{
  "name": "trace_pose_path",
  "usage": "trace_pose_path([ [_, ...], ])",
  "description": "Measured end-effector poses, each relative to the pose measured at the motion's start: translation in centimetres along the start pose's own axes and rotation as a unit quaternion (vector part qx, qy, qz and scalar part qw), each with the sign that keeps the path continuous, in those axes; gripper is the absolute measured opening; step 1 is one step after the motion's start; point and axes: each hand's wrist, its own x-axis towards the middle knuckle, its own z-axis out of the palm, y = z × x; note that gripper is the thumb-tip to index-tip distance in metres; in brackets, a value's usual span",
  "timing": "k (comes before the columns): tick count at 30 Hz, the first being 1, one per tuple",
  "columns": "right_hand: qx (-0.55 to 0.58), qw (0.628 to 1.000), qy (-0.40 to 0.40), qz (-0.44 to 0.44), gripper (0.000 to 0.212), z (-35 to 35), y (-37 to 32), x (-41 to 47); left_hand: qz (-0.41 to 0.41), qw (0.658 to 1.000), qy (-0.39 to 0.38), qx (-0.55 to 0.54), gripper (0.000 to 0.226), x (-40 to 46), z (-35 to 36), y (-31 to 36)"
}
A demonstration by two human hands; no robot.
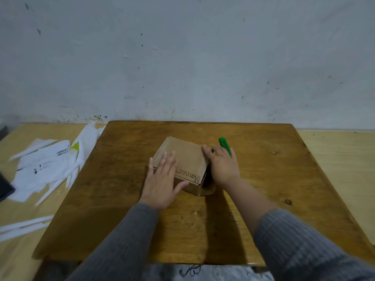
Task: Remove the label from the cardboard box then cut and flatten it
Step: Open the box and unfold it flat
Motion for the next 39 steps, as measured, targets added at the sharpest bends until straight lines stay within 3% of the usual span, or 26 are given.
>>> trace_pose_path([
  [5,0.093,0.993,0.071,0.021,0.059,1.9,-0.6,-4.5,-0.057,0.998,-0.011,-0.012,0.086,-0.3,-0.5,2.1],
  [11,0.045,0.998,-0.041,0.011,0.058,4.0,2.2,-8.2,-0.141,0.99,-0.009,-0.023,0.086,-1.3,-0.2,5.3],
  [17,0.001,0.993,-0.113,-0.039,0.059,4.7,4.3,-8.3,-0.178,0.981,0.053,-0.053,0.082,-3.3,0.6,7.3],
  [21,0.077,0.986,-0.14,-0.038,0.051,3.1,5.1,-6.7,-0.176,0.981,0.061,-0.063,0.071,-4.0,0.1,7.1],
  [25,0.202,0.977,-0.073,0.001,0.044,1.6,4.7,-6.0,-0.167,0.981,0.075,-0.067,0.053,-4.2,-0.5,6.6],
  [29,0.146,0.986,0.022,-0.075,0.047,1.3,3.7,-6.6,-0.129,0.984,0.078,-0.099,0.043,-3.5,-1.7,4.9],
  [32,0.09,0.987,0.029,-0.132,0.049,1.1,3.1,-6.5,-0.115,0.987,-0.009,-0.111,0.051,-2.9,-2.2,3.1],
  [35,0.119,0.982,0.016,-0.143,0.048,1.2,2.7,-6.1,-0.113,0.981,-0.082,-0.138,0.062,-2.5,-2.7,2.0],
  [39,0.143,0.977,0.007,-0.161,0.048,0.2,2.4,-4.9,-0.134,0.975,-0.067,-0.163,0.087,-2.8,-2.7,1.9],
])
